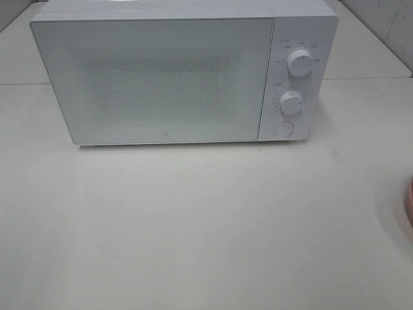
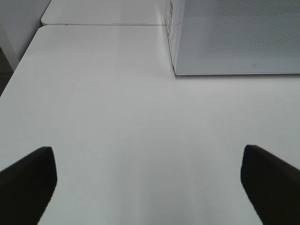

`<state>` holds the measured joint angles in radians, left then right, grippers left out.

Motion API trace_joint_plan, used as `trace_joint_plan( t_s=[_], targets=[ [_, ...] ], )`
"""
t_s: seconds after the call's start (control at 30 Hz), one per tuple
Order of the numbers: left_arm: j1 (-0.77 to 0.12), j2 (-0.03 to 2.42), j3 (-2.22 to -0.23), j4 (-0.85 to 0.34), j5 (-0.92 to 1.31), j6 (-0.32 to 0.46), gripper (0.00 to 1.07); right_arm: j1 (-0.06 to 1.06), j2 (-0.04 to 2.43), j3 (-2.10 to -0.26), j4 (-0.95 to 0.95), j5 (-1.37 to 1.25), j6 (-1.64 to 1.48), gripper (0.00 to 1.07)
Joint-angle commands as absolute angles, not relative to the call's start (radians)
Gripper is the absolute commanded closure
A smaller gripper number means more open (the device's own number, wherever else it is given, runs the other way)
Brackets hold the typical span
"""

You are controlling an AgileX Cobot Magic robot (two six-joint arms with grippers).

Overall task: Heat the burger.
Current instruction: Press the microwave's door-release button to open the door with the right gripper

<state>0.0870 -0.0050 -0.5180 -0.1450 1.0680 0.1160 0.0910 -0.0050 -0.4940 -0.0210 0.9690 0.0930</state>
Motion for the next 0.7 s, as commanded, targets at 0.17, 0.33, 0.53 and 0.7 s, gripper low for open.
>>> trace_joint_plan(
  t_s=[0.17, 0.33, 0.53, 0.7],
  targets=[
    [0.088, -0.026, -0.516, -0.14, 1.07, 0.112, 0.06, 0.088, -0.031, -0.494, -0.023, 0.958, 0.09, 0.34],
    [0.088, -0.026, -0.516, -0.14, 1.07, 0.112, 0.06, 0.088, -0.031, -0.494, -0.023, 0.958, 0.105, 0.34],
    [0.088, -0.026, -0.516, -0.14, 1.07, 0.112, 0.06, 0.088, -0.031, -0.494, -0.023, 0.958, 0.104, 0.34],
    [0.088, -0.026, -0.516, -0.14, 1.07, 0.112, 0.06, 0.088, -0.031, -0.497, -0.023, 0.955, 0.104, 0.34]
  ],
)
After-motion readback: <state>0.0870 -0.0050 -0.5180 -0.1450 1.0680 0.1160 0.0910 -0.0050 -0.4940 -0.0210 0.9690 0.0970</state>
